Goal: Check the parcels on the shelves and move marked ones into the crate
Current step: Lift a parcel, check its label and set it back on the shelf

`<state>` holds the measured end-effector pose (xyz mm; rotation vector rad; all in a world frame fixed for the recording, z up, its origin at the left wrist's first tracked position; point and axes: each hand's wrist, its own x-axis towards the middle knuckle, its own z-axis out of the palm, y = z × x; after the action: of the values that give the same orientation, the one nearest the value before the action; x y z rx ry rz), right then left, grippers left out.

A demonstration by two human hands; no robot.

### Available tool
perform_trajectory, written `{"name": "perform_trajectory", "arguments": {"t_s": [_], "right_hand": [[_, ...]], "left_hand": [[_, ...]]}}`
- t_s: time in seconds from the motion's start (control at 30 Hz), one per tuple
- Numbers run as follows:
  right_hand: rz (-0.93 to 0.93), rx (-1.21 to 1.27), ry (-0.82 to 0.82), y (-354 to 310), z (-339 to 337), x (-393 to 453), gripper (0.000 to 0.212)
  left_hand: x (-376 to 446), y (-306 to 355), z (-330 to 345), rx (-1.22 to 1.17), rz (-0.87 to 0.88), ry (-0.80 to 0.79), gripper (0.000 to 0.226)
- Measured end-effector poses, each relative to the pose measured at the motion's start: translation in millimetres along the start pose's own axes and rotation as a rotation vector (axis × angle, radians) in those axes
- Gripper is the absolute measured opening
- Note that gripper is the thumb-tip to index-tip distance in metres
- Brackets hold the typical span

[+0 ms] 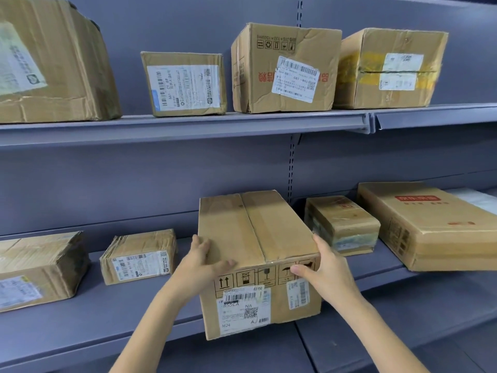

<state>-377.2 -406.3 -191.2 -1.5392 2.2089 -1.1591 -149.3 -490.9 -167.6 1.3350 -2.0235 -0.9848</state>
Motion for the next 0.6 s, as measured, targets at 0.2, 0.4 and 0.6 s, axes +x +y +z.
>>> {"name": "perform_trajectory", "arguments": {"t_s": [0.2,0.4,0.6], "right_hand": [[-0.175,-0.423,-0.113,-18.3,8.8,5.8,0.093],[-0.27,-0.644,-0.159,-19.8,19.9,23.0,0.104],[-0.34,-0.548,-0.138,-11.1,23.7,36.9,0.106]], "left_hand": [[-7.3,-9.7,9.3,0.713,0.087,0.059,0.109],[-1.5,-13.5,11.0,0.719,0.146,0.131,0.1],[6.7,-14.5,9.4,0.717,0.127,0.135,0.102]]}}
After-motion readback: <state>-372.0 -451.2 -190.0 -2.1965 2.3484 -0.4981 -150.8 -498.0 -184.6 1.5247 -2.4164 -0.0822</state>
